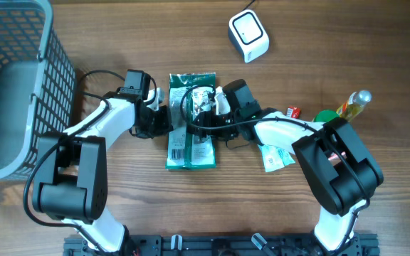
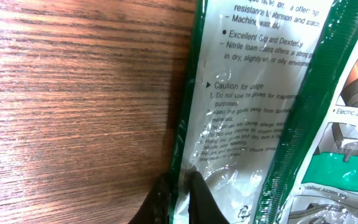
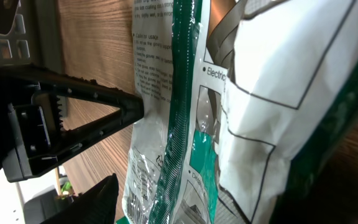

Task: Scan the item barcode

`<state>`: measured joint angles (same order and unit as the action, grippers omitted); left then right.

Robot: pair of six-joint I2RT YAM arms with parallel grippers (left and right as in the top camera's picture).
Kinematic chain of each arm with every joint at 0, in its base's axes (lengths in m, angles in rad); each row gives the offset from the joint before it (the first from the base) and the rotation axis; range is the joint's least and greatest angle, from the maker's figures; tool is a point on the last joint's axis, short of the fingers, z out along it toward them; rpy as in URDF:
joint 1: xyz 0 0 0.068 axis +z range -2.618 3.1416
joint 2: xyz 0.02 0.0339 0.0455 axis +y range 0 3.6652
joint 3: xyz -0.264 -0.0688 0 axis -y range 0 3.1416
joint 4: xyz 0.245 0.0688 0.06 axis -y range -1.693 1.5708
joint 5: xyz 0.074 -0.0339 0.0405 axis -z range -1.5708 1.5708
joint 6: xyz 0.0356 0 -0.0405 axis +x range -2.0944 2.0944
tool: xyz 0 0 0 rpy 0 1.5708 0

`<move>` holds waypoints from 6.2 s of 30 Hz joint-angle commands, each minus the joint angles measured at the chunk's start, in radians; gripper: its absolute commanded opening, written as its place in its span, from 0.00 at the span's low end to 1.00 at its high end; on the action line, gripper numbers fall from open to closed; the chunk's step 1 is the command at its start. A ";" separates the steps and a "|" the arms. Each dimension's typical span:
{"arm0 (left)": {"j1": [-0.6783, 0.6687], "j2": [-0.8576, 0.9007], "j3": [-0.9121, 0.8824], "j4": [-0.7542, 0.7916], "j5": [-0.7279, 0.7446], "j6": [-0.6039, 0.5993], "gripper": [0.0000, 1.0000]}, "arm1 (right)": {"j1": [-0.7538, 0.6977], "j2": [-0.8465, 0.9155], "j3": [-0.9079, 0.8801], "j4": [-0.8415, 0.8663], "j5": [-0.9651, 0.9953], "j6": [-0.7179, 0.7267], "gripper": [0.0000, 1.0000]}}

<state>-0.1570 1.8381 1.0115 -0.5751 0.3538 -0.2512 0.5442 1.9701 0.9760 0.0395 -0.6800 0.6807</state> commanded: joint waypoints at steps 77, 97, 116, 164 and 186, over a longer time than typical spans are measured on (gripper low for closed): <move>0.149 -0.177 0.069 0.000 -0.341 0.009 0.05 | 0.002 0.074 -0.026 0.039 -0.002 -0.053 0.04; 0.148 -0.168 0.069 -0.016 -0.381 0.009 1.00 | 0.002 0.074 -0.026 0.013 0.002 -0.052 0.04; 0.148 -0.168 0.069 -0.016 -0.381 0.009 1.00 | -0.008 -0.224 0.141 -0.451 0.185 -0.228 0.04; 0.148 -0.168 0.069 -0.016 -0.381 0.009 1.00 | -0.022 0.275 0.946 -0.200 1.387 -1.597 0.04; 0.148 -0.168 0.069 -0.016 -0.381 0.009 1.00 | -0.029 0.368 0.946 -0.208 1.381 -1.477 0.04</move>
<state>-0.0193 1.6588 1.0763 -0.5915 -0.0143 -0.2447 0.5106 2.3173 1.9175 -0.1429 0.6891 -0.8757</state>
